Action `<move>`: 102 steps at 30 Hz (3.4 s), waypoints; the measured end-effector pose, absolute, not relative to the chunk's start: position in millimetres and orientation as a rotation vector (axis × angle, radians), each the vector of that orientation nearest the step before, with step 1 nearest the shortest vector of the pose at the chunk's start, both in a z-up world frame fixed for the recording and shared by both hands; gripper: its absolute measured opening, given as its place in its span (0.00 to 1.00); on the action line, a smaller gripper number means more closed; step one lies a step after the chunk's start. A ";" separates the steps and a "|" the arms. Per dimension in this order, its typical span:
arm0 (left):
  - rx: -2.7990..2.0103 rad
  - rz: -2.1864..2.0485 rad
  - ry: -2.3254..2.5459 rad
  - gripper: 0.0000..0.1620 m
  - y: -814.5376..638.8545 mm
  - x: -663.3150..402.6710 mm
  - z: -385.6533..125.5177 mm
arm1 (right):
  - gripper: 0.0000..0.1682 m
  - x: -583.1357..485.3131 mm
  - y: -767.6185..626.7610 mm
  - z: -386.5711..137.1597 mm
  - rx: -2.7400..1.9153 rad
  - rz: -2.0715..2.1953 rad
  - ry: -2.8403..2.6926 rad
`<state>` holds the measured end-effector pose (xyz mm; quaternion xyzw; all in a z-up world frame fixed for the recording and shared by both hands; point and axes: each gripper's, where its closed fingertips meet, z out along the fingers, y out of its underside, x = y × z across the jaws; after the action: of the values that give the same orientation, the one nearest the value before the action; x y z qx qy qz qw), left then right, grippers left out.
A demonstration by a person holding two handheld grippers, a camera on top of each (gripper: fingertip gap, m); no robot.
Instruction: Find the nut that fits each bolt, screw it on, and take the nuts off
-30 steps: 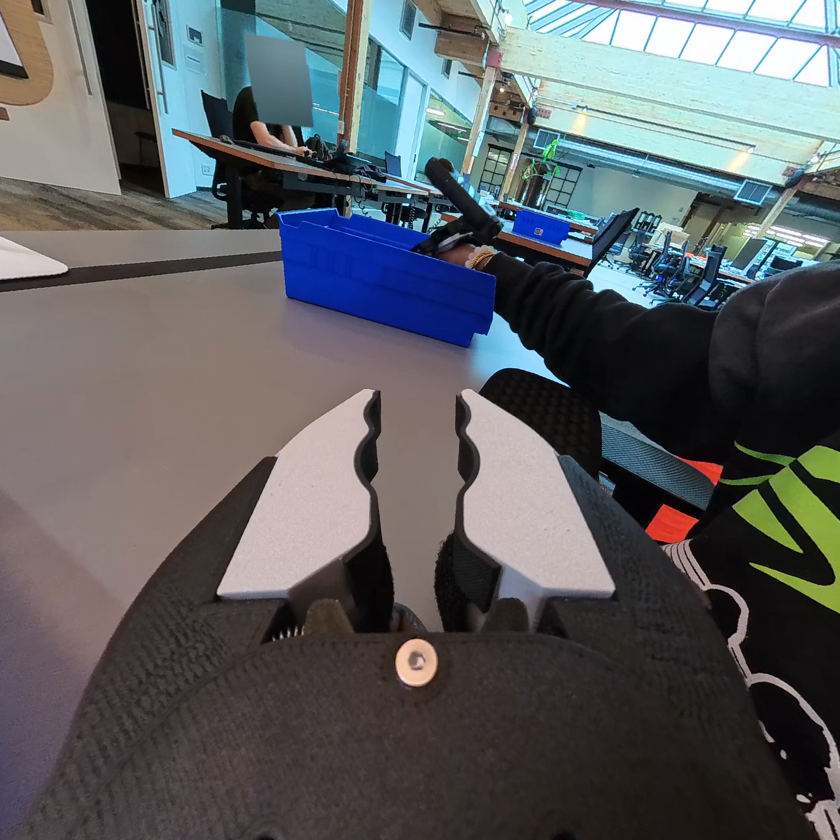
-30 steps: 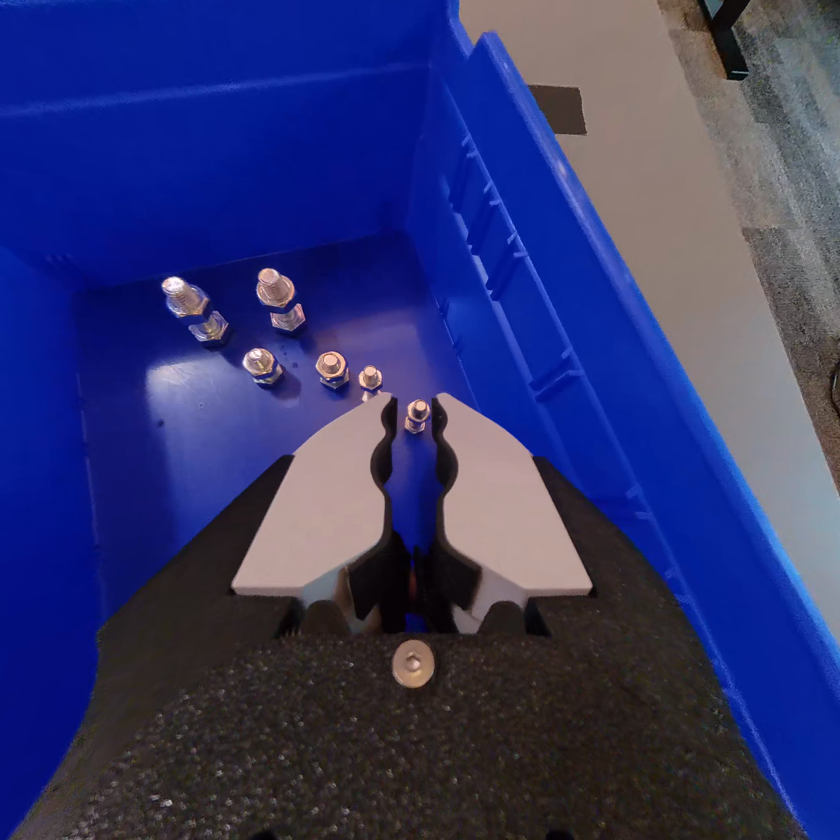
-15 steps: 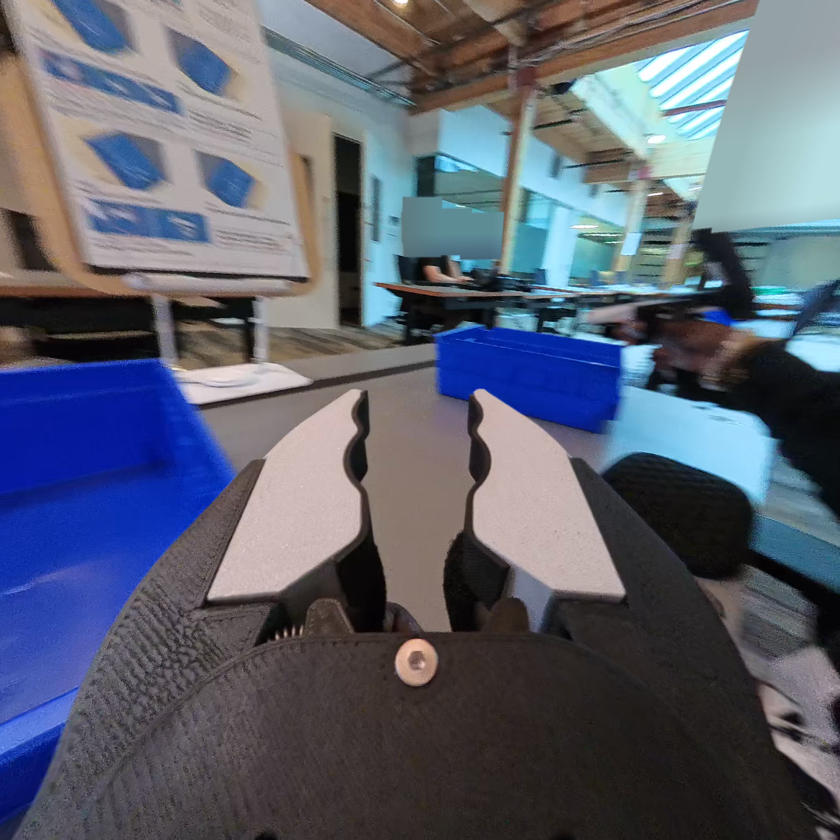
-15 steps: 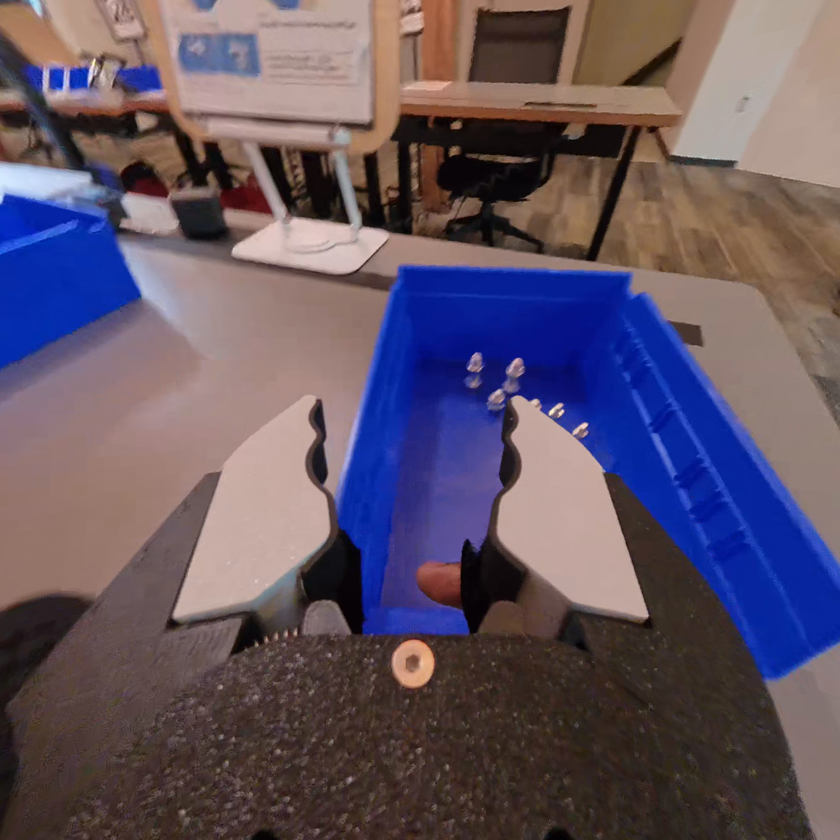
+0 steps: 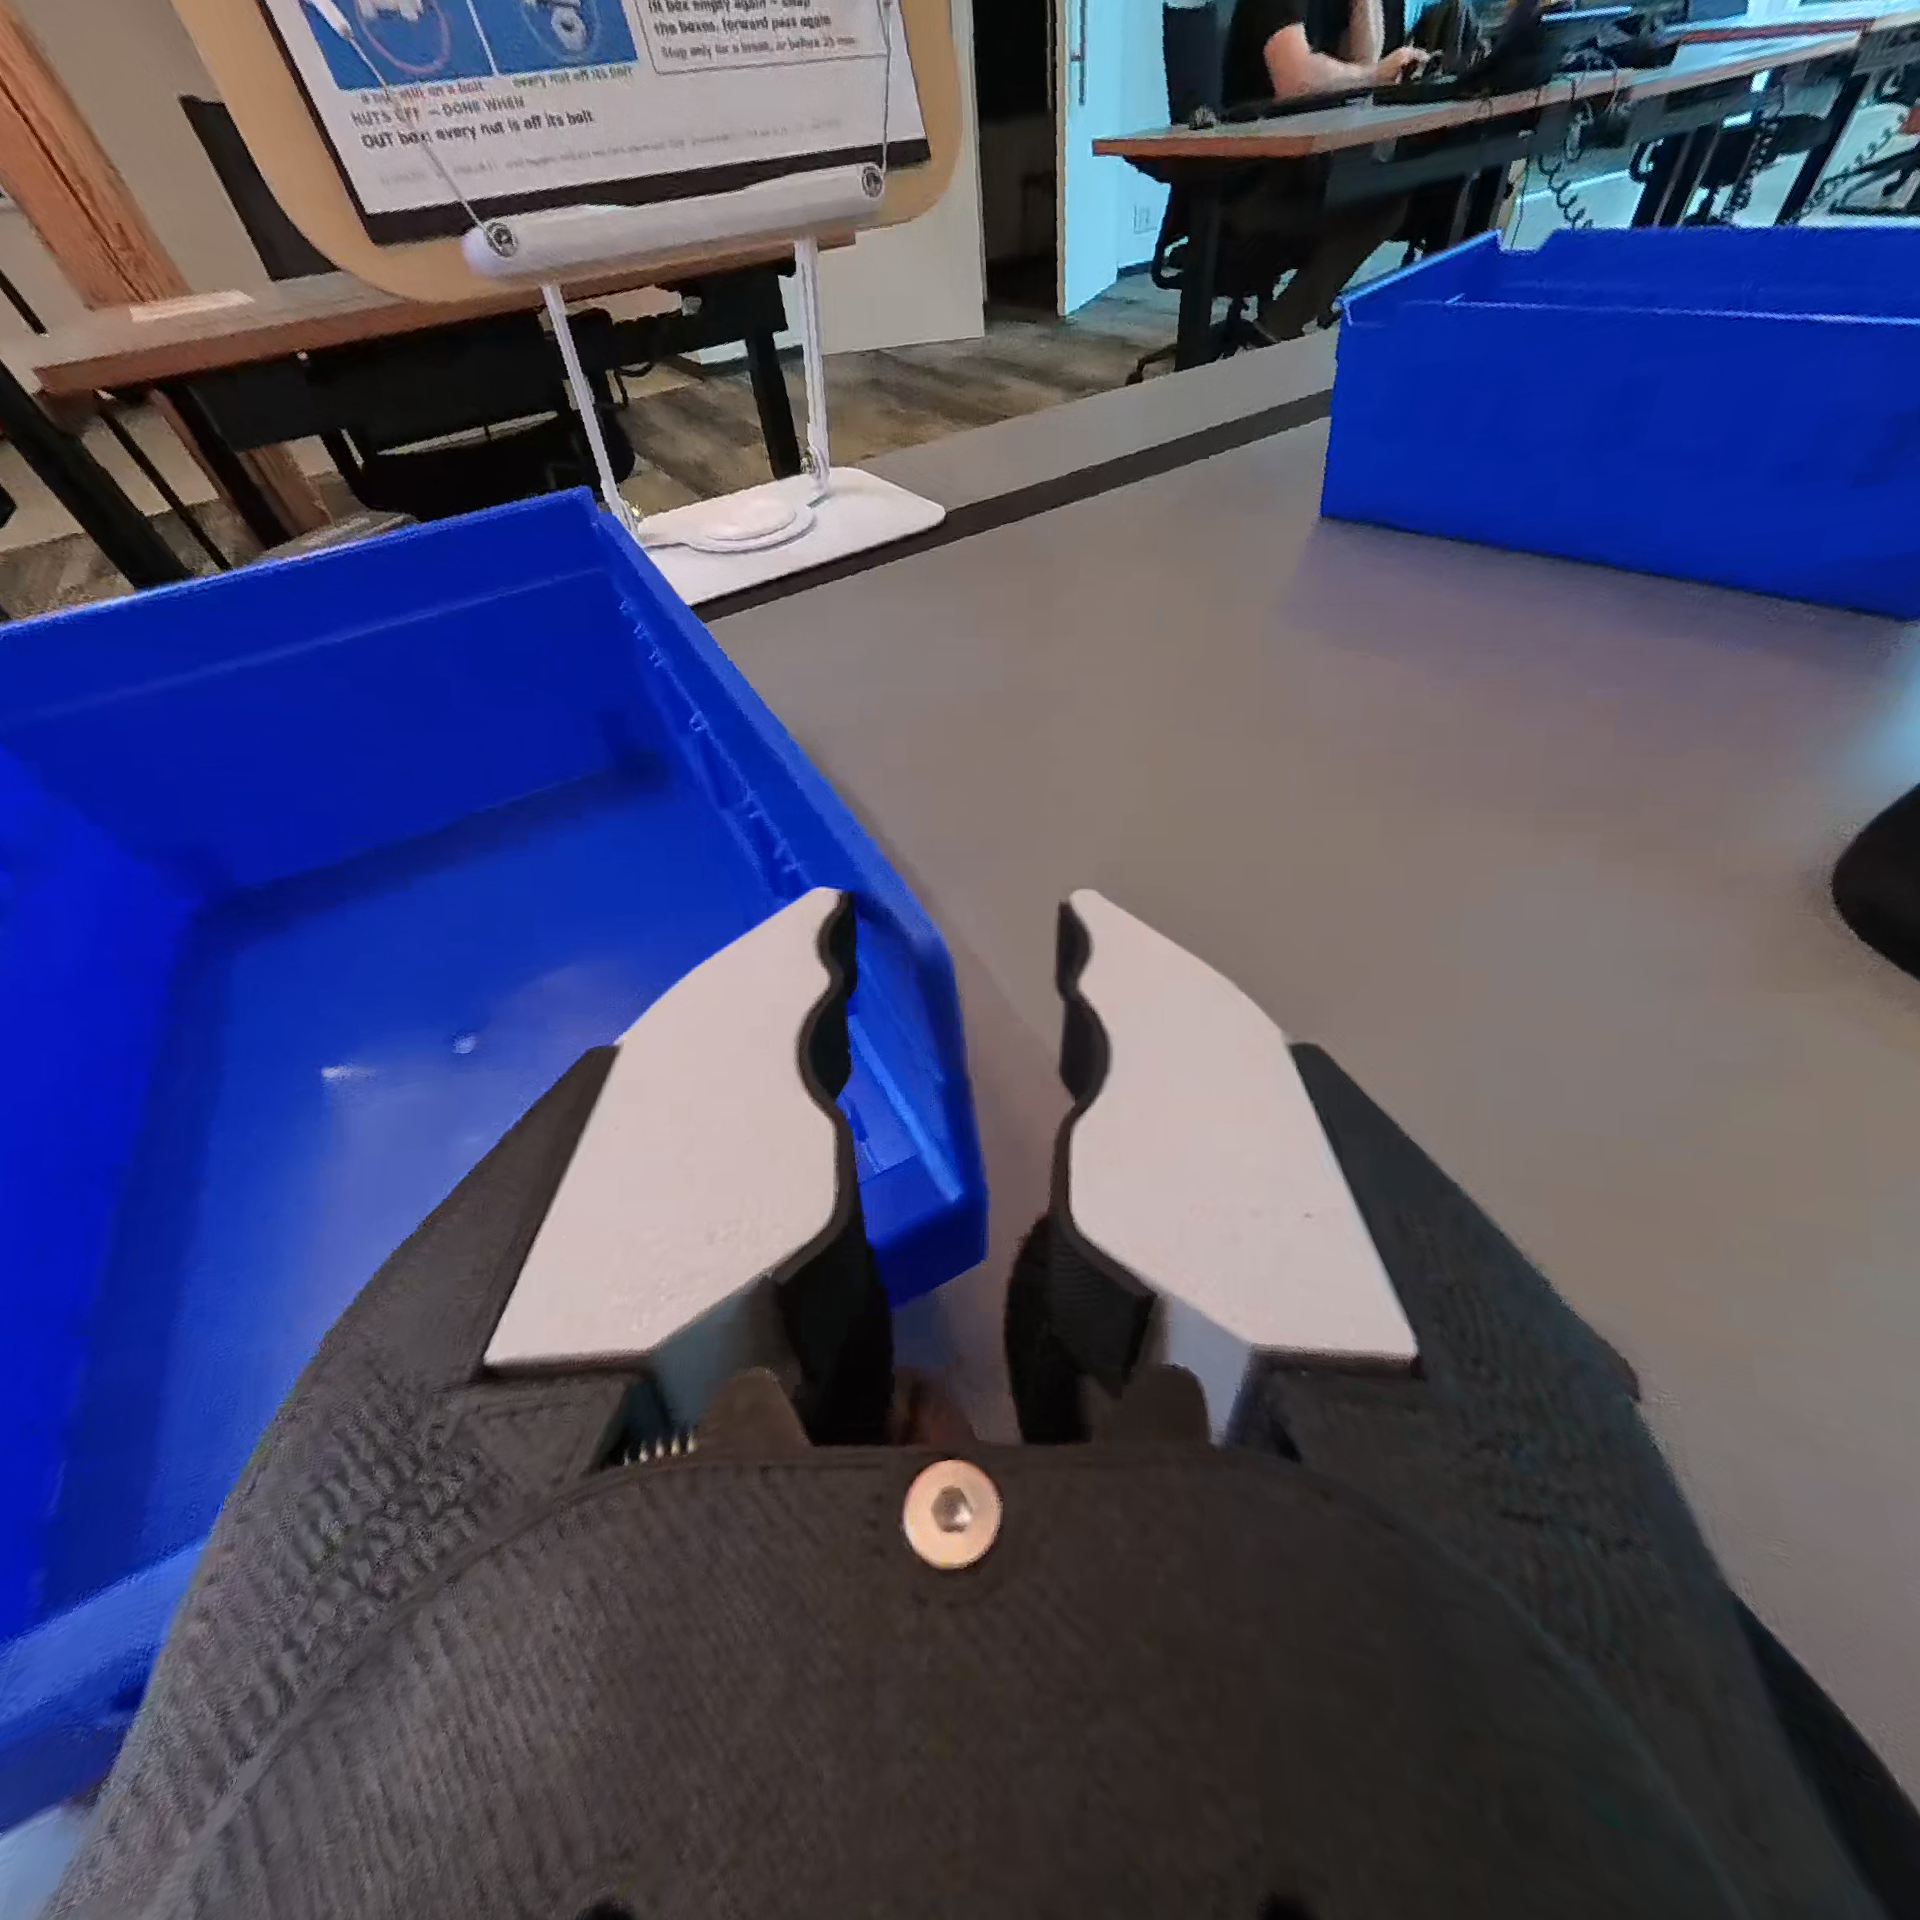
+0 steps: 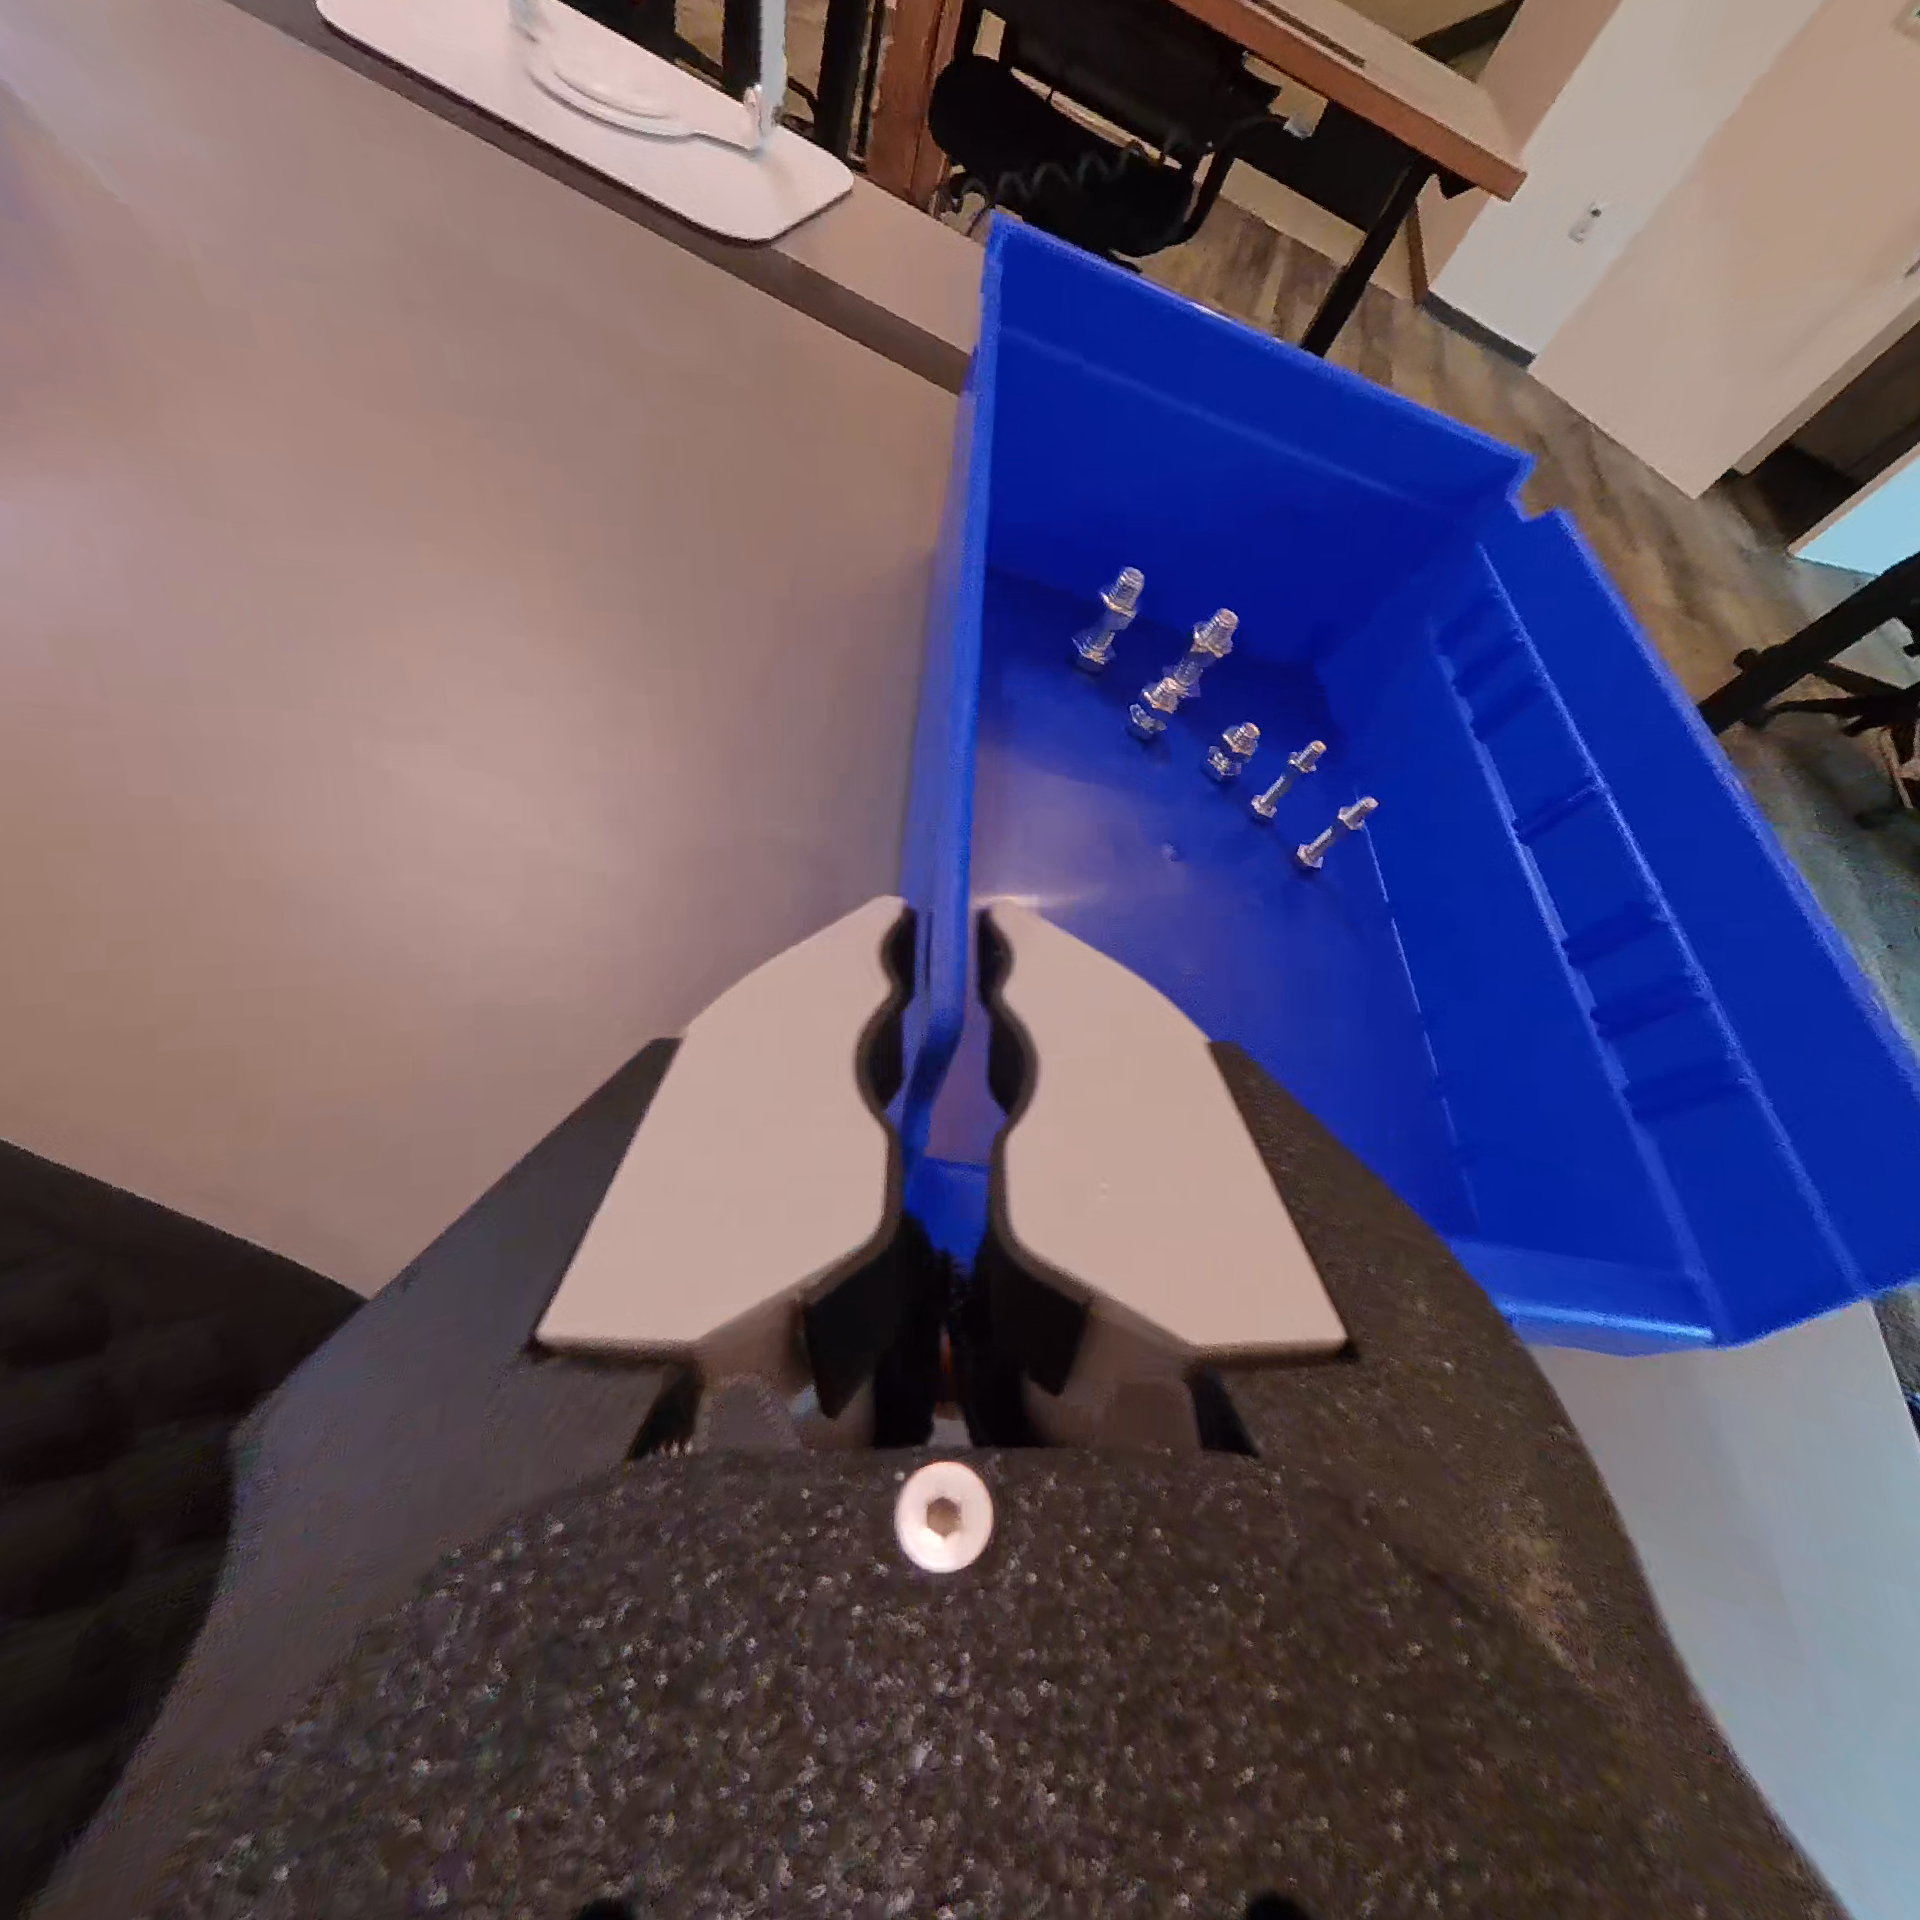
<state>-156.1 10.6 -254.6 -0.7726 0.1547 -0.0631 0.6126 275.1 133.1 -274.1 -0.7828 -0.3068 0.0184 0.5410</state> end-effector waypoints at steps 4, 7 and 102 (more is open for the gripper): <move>-1.788 -0.180 0.399 0.13 19.1 -152.2 -255.0 | 0.04 265.5 133.5 -273.6 -1.857 0.060 -0.727; -1.802 -0.169 0.436 0.13 23.4 -147.6 -255.4 | 0.04 258.0 133.8 -273.7 -1.862 0.041 -0.728; -1.811 -0.032 0.315 0.05 113.7 -19.7 -204.7 | 0.06 169.9 109.0 -213.2 -1.821 -0.203 -0.605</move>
<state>-19.7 113.7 -204.7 -0.7833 0.1363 -0.0138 0.6064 169.9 109.0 -213.2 -0.7757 -0.2579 -0.0866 0.5694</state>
